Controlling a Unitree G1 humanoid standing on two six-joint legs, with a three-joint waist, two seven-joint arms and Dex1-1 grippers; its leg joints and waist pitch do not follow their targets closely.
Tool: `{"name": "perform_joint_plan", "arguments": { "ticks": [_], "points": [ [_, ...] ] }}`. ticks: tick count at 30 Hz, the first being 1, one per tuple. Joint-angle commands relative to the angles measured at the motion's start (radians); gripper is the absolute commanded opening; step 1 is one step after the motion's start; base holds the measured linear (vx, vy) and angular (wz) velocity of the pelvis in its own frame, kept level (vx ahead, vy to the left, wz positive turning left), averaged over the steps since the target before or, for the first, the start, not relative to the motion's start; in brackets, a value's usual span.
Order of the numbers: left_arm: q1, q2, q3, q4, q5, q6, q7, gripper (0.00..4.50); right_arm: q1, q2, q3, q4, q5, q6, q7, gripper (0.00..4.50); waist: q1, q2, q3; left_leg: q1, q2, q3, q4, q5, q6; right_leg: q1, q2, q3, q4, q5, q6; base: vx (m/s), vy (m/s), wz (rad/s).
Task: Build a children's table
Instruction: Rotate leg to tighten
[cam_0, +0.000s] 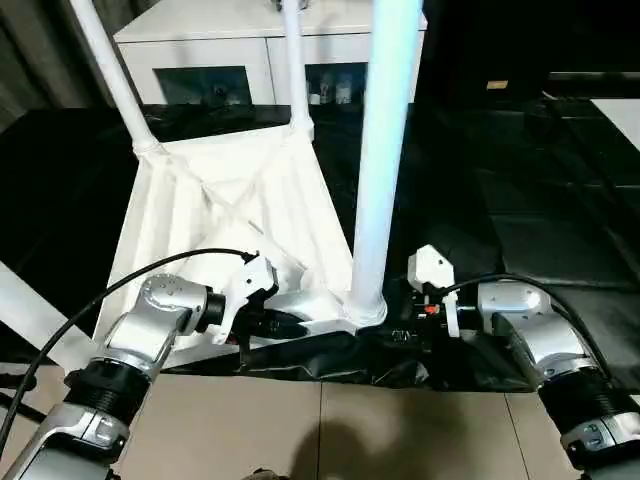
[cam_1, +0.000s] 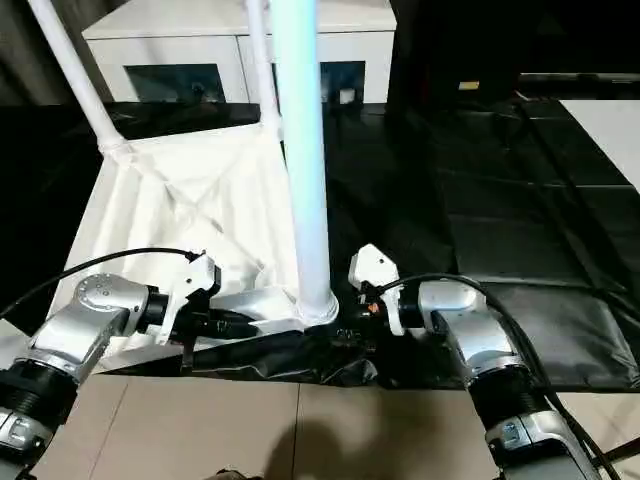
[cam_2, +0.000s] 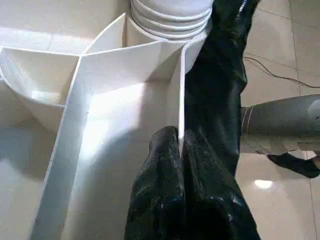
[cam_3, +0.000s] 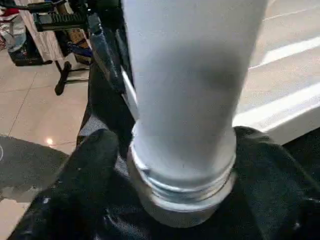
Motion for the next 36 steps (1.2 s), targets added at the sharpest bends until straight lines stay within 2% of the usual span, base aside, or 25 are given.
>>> {"name": "perform_joint_plan", "arguments": {
  "ticks": [1,3,5,8,15,18,19,20,23,25,26,27,28,29,30,32,34,35,36],
  "points": [
    [-0.013,-0.006,-0.005,-0.056,-0.045,0.006,-0.036,0.00,-0.019,0.014,0.010,-0.003,0.000,0.001,0.000,3.43,-0.001,-0.018,-0.073,0.033,0.035,-0.015,-0.081,-0.272,0.050,0.037,-0.017,0.022,-0.050,-0.236,-0.231,0.000,0.000,0.00],
    [-0.011,-0.006,-0.005,-0.059,-0.044,0.008,-0.037,0.00,-0.019,0.016,0.008,-0.002,0.002,0.000,0.002,3.34,-0.001,-0.019,-0.073,0.033,0.034,-0.015,-0.080,-0.270,0.049,0.037,-0.016,0.022,-0.050,-0.233,-0.230,0.000,0.000,0.00],
    [-0.010,-0.005,-0.005,-0.059,-0.043,0.009,-0.038,0.00,-0.016,0.017,0.008,-0.003,0.001,-0.001,0.008,3.02,0.000,-0.019,-0.074,0.032,0.034,-0.015,-0.080,-0.261,0.052,0.038,-0.015,0.022,-0.048,-0.222,-0.232,0.000,0.000,0.00],
    [-0.007,-0.005,-0.007,-0.057,-0.040,0.008,-0.040,0.00,-0.011,0.017,0.011,-0.009,0.004,0.001,0.018,2.82,0.003,-0.019,-0.075,0.031,0.033,-0.015,-0.078,-0.248,0.057,0.039,-0.016,0.022,-0.047,-0.213,-0.232,0.000,0.000,0.00],
    [-0.009,-0.010,-0.014,-0.038,-0.013,-0.007,-0.018,0.00,-0.004,0.026,0.015,-0.001,-0.001,-0.004,0.005,2.71,0.006,-0.017,-0.076,0.031,0.033,-0.015,-0.076,-0.237,0.063,0.039,-0.015,0.022,-0.047,-0.208,-0.232,0.000,0.000,0.00],
    [-0.039,-0.042,-0.017,0.043,0.058,-0.054,0.110,0.00,-0.038,0.104,-0.013,0.106,-0.077,-0.034,-0.243,2.68,0.001,-0.013,-0.075,0.032,0.032,-0.016,-0.079,-0.260,0.041,0.036,-0.017,0.022,-0.050,-0.233,-0.225,0.000,0.000,0.00],
    [-0.046,-0.050,-0.017,0.060,0.070,-0.059,0.137,0.00,-0.044,0.123,-0.021,0.127,-0.091,-0.039,-0.300,2.68,-0.006,-0.016,-0.069,0.031,0.029,-0.017,-0.083,-0.298,0.019,0.034,-0.016,0.022,-0.056,-0.277,-0.214,0.000,0.000,0.00],
    [-0.055,-0.063,-0.016,0.079,0.083,-0.065,0.173,0.00,-0.049,0.145,-0.035,0.145,-0.094,-0.035,-0.358,2.67,-0.013,-0.018,-0.068,0.032,0.027,-0.021,-0.087,-0.335,-0.002,0.036,-0.017,0.020,-0.058,-0.321,-0.200,0.000,0.000,0.00],
    [-0.086,-0.113,-0.005,0.135,0.095,-0.056,0.264,0.00,-0.059,0.217,-0.077,0.177,-0.086,-0.008,-0.511,2.67,-0.029,-0.014,-0.065,0.038,0.026,-0.025,-0.090,-0.409,-0.029,0.030,-0.020,0.022,-0.069,-0.395,-0.177,0.000,0.000,0.00],
    [-0.104,-0.147,0.004,0.159,0.093,-0.050,0.308,0.00,-0.066,0.253,-0.101,0.198,-0.083,0.007,-0.596,2.67,-0.036,-0.015,-0.065,0.035,0.025,-0.028,-0.092,-0.423,-0.032,0.031,-0.019,0.020,-0.070,-0.397,-0.173,0.000,0.000,0.00],
    [-0.128,-0.186,0.012,0.193,0.100,-0.047,0.372,0.00,-0.080,0.290,-0.129,0.228,-0.085,0.020,-0.706,2.67,-0.042,-0.011,-0.064,0.036,0.024,-0.027,-0.093,-0.433,-0.036,0.028,-0.017,0.020,-0.072,-0.401,-0.171,0.000,0.000,0.00],
    [-0.140,-0.202,0.016,0.212,0.108,-0.051,0.407,0.00,-0.087,0.303,-0.140,0.242,-0.086,0.026,-0.746,2.67,-0.045,-0.012,-0.064,0.037,0.022,-0.028,-0.092,-0.442,-0.038,0.027,-0.016,0.018,-0.073,-0.411,-0.170,0.000,0.000,0.00],
    [-0.145,-0.208,0.017,0.220,0.111,-0.054,0.421,0.00,-0.090,0.309,-0.145,0.249,-0.086,0.029,-0.761,2.67,-0.048,-0.014,-0.063,0.037,0.022,-0.030,-0.093,-0.455,-0.039,0.029,-0.018,0.016,-0.076,-0.431,-0.164,0.000,0.000,0.00],
    [-0.155,-0.226,0.023,0.237,0.114,-0.051,0.457,0.00,-0.098,0.317,-0.149,0.266,-0.097,0.029,-0.810,2.67,-0.047,-0.007,-0.063,0.039,0.022,-0.030,-0.092,-0.463,-0.036,0.026,-0.018,0.016,-0.080,-0.447,-0.154,0.000,0.000,0.00],
    [-0.164,-0.238,0.028,0.253,0.116,-0.052,0.483,0.00,-0.106,0.324,-0.154,0.284,-0.107,0.024,-0.848,2.67,-0.048,-0.010,-0.063,0.040,0.021,-0.030,-0.091,-0.467,-0.035,0.025,-0.018,0.016,-0.083,-0.449,-0.151,0.000,0.000,0.00],
    [-0.203,-0.302,0.053,0.319,0.121,-0.064,0.600,0.00,-0.140,0.357,-0.149,0.344,-0.156,-0.008,-0.981,2.67,-0.052,-0.007,-0.061,0.041,0.017,-0.031,-0.090,-0.483,-0.039,0.024,-0.017,0.012,-0.088,-0.484,-0.139,0.000,0.000,0.00],
    [-0.213,-0.318,0.060,0.336,0.123,-0.069,0.628,0.00,-0.150,0.366,-0.144,0.361,-0.174,-0.022,-1.017,2.67,-0.050,-0.008,-0.062,0.043,0.016,-0.031,-0.088,-0.477,-0.032,0.022,-0.019,0.011,-0.093,-0.495,-0.134,0.000,0.000,0.00],
    [-0.225,-0.332,0.057,0.359,0.135,-0.088,0.653,0.00,-0.165,0.383,-0.143,0.385,-0.189,-0.034,-1.059,2.67,-0.052,-0.005,-0.061,0.040,0.016,-0.031,-0.090,-0.470,-0.024,0.023,-0.018,0.010,-0.094,-0.488,-0.133,0.000,0.000,0.00],
    [-0.228,-0.334,0.056,0.363,0.137,-0.091,0.654,0.00,-0.167,0.387,-0.145,0.388,-0.182,-0.042,-1.046,2.67,-0.053,-0.006,-0.062,0.037,0.015,-0.032,-0.091,-0.467,-0.018,0.027,-0.018,0.009,-0.094,-0.483,-0.132,0.000,0.000,0.00]
  ]
}}
